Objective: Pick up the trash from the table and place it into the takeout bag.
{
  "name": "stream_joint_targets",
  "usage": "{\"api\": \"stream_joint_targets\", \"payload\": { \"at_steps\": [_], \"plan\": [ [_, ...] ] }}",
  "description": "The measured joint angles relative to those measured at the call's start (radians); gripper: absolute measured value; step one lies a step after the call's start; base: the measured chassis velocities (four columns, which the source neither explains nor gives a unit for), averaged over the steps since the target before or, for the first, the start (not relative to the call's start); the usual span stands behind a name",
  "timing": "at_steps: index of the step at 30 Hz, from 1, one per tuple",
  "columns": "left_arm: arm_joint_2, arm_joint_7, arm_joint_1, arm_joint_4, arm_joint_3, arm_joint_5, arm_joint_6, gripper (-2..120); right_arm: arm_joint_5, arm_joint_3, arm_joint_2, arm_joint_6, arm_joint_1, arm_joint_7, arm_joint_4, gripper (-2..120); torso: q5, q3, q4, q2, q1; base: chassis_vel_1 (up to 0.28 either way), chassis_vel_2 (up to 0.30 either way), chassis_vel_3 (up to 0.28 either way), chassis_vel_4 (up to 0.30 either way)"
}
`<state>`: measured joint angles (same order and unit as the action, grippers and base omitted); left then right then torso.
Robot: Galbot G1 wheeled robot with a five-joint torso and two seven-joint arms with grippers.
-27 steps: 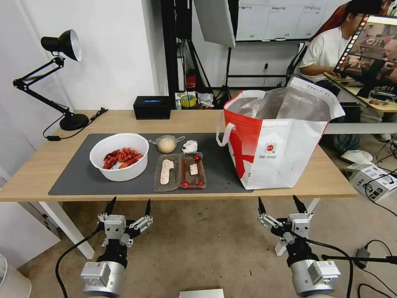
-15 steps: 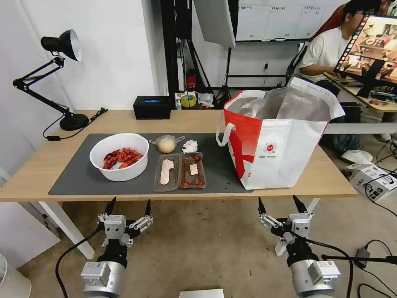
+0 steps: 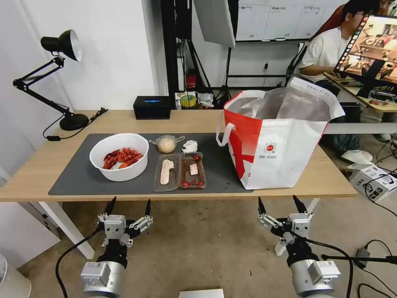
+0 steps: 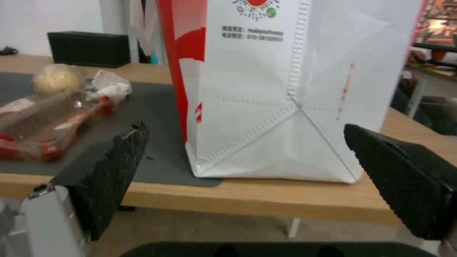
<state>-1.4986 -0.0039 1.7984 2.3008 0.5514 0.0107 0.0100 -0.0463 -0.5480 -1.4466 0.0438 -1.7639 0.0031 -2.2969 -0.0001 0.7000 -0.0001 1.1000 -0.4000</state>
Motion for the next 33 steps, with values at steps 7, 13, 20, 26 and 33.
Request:
{"api": "stream_joint_targets", "payload": {
  "at_steps": [7, 13, 20, 26, 33],
  "plan": [
    [0.022, -0.081, -0.029, 0.03, 0.032, 0.135, 0.147, 100, -0.154, 0.007, 0.169, 0.149, 0.119, 0.017, 0.018, 100, 0.0003, 0.0, 0.0002, 0.0, 0.0, 0.0, 0.0, 0.0, 0.0],
    [0.049, -0.179, -0.064, 0.066, 0.071, 0.3, 0.326, 100, -0.316, 0.015, 0.346, 0.303, 0.244, 0.033, 0.035, 100, 0.0003, 0.0, 0.0002, 0.0, 0.0, 0.0, 0.0, 0.0, 0.0],
    [0.075, -0.275, -0.098, 0.101, 0.109, 0.461, 0.495, 100, -0.468, 0.024, 0.505, 0.439, 0.356, 0.052, 0.049, 100, -0.0006, 0.0, 0.0006, 0.0, 0.0, 0.0, 0.0, 0.0, 0.0],
    [0.098, -0.287, -0.107, 0.096, 0.118, 0.521, 0.479, 100, -0.495, 0.031, 0.508, 0.448, 0.36, 0.056, 0.048, 100, 0.0001, 0.0, 0.0001, 0.0, 0.0, 0.0, 0.0, 0.0, 0.0],
    [0.089, -0.286, -0.109, 0.094, 0.107, 0.521, 0.47, 100, -0.493, 0.037, 0.499, 0.448, 0.355, 0.056, 0.048, 100, 0.0001, 0.0, 0.0001, 0.0, 0.0, 0.0, 0.0, 0.0, 0.0]
  ]
}}
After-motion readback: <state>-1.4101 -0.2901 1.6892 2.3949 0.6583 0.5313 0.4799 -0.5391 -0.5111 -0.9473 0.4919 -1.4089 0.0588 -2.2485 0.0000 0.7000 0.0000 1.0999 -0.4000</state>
